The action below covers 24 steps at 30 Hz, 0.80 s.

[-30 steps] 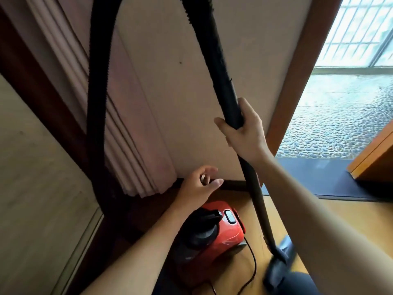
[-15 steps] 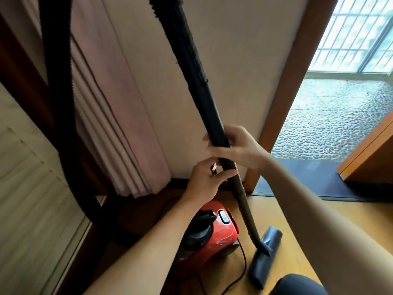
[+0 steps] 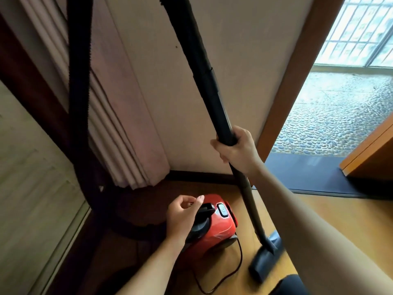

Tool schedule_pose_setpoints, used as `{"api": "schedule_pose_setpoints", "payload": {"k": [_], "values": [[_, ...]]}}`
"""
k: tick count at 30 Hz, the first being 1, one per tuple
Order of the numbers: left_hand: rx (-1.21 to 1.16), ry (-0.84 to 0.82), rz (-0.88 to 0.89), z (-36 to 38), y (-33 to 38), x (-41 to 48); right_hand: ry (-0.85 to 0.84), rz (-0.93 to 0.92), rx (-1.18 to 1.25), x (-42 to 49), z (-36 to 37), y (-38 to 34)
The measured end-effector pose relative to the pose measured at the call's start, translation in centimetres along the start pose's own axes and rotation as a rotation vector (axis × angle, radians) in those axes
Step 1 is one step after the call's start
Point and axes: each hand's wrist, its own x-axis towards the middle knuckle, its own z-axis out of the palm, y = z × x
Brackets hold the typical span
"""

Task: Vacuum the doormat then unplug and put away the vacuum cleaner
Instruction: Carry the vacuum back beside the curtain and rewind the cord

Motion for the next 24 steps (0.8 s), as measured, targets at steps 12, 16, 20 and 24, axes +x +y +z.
{"api": "schedule_pose_setpoints", "payload": {"k": [12,16,20,24], "values": [[0.078,0.043,-0.239,1.1,-6.0,-0.3,0.086,-0.058,-0.106,0.1,2.8,1.0],[0.043,0.139,-0.265,2.0,-5.8,0.4,0.097,-0.071,-0.117,0.3,2.9,1.3],[-0.001,0.205,-0.416,3.0,-4.9,1.0,0.085,-0.085,-0.114,0.1,2.9,1.0],[-0.340,0.191,-0.632,4.5,-3.7,0.6,0.079,-0.089,-0.117,0.0,2.9,1.1]]}}
